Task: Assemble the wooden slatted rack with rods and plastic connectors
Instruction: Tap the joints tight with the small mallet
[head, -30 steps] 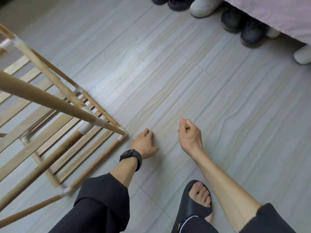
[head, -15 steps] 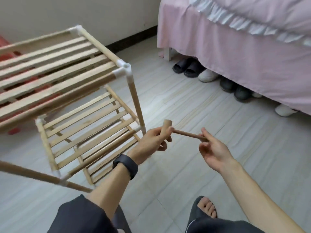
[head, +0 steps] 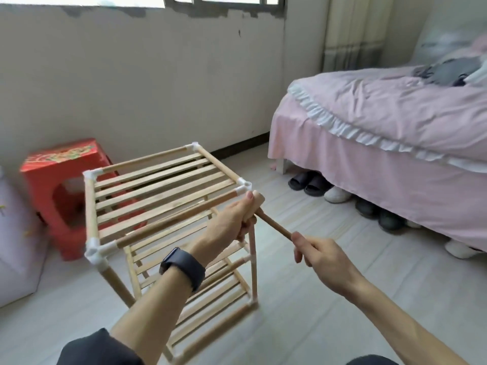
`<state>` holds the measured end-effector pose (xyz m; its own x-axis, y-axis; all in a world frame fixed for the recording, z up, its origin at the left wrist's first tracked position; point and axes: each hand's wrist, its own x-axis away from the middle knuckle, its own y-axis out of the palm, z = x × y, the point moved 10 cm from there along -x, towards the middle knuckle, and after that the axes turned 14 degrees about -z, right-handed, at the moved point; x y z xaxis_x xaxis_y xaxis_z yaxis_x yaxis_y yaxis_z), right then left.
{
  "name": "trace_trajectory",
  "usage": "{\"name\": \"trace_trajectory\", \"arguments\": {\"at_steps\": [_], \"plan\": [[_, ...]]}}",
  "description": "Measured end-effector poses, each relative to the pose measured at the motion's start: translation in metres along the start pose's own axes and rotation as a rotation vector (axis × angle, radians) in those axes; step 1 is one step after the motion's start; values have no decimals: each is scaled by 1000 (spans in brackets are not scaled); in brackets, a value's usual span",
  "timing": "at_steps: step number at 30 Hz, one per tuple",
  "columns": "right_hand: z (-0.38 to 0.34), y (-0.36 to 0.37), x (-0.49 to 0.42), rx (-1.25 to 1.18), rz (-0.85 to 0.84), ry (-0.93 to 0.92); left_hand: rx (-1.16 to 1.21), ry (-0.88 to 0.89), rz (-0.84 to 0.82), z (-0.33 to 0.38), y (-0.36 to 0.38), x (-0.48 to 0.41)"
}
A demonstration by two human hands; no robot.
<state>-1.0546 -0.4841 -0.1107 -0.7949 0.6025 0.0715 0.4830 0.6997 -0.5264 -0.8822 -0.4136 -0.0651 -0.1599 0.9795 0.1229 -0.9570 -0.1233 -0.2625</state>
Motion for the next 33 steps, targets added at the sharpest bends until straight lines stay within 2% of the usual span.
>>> {"name": "trace_trajectory", "arguments": {"at_steps": [2, 5, 6, 8, 10, 12, 13, 16, 17, 20, 21, 24, 28, 31, 33], "plan": [[5, 10, -5, -28, -62, 32, -357, -1, 75, 12, -14, -4], [13, 1, -11, -330, 28, 55, -841, 15, 487, 44, -64, 6], [18, -6, -13, -431, 90, 80, -940, -29, 578, 45, -78, 6], [27, -19, -17, -525, 193, 133, -1046, -282, 558, 21, -100, -7], [31, -17, -24, -633, 232, 144, -1042, -524, 466, -11, -113, -19], [32, -12, -30, -733, 255, 140, -1019, -594, 423, -22, -115, -26], [32, -8, -33, -745, 238, 140, -1013, -591, 412, -22, -115, -28], [25, 17, -41, -653, 14, 155, -1010, -572, 400, -23, -117, -28], [23, 21, -43, -629, -15, 149, -1013, -565, 393, -24, -118, -27], [26, 12, -43, -742, 128, 119, -1018, -560, 375, -26, -119, -26], [25, 11, -43, -740, 142, 114, -1019, -557, 373, -24, -119, -26], [17, 21, -45, -644, 31, 101, -1023, -541, 362, -21, -117, -25], [19, 15, -38, -654, 141, 93, -1030, -508, 334, -20, -118, -19], [9, 35, -37, -527, -22, 104, -1046, -452, 304, -15, -118, -10], [8, 36, -36, -568, -20, 104, -1053, -423, 258, -17, -119, -1]]}}
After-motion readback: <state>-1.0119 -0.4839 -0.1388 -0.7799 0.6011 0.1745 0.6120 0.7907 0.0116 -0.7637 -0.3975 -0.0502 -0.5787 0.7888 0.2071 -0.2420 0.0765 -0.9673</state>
